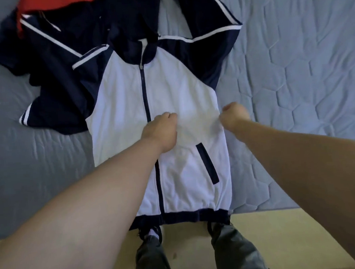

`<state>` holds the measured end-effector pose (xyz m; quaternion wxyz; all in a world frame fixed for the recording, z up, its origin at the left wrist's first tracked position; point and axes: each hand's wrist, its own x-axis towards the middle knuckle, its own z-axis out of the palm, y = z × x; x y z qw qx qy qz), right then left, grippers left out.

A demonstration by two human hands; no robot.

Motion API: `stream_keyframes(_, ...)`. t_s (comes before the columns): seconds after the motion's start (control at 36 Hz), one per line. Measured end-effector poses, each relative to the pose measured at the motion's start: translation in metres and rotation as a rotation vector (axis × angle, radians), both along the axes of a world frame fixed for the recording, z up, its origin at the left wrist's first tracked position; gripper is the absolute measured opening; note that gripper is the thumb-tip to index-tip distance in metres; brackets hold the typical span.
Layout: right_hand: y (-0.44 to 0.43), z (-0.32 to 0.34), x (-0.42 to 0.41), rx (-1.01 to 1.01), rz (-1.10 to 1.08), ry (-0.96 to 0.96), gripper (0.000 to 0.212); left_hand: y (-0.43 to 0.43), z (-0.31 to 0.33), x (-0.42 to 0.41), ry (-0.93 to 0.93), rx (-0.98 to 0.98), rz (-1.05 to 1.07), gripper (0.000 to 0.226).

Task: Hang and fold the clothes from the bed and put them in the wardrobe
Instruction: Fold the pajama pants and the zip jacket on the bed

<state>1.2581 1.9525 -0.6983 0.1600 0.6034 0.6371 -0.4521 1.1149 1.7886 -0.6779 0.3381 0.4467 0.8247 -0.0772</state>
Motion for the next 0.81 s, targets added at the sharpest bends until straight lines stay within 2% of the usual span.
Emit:
stream_keyframes(0.08,0.038,-0.011,-0.027,-0.042,-0.192,0.120,0.029,0.047,-0.010,-0.018,0.061,0.097,0.021,0.060)
stream_keyframes(0.17,0.073,-0.022,-0.052,-0.160,-0.476,0.310,0.009,0.086,-0.025,-0.035,0.114,0.174,0.036,0.079)
stream_keyframes(0.28,0.101,-0.028,-0.075,-0.292,-0.636,0.422,0.033,0.120,-0.046,-0.049,0.125,0.187,0.086,0.097)
stream_keyframes(0.33,0.108,-0.025,-0.079,-0.463,-0.673,0.476,0.042,0.125,-0.056,-0.049,0.111,0.113,0.061,0.106)
stream_keyframes(0.42,0.113,-0.028,-0.078,-0.638,-0.720,0.584,0.074,0.125,-0.069,-0.039,0.088,-0.049,-0.006,0.116)
stream_keyframes(0.47,0.110,-0.022,-0.078,-0.743,-0.735,0.667,0.084,0.126,-0.074,-0.034,0.097,-0.064,0.003,0.119)
stream_keyframes(0.67,0.107,0.000,-0.072,-0.916,-0.989,0.709,0.077,0.131,-0.076,-0.043,0.101,-0.140,-0.033,0.123)
stream_keyframes(0.81,0.118,0.016,-0.067,-0.847,-1.049,0.694,0.066,0.132,-0.071,-0.047,0.066,-0.158,-0.047,0.124)
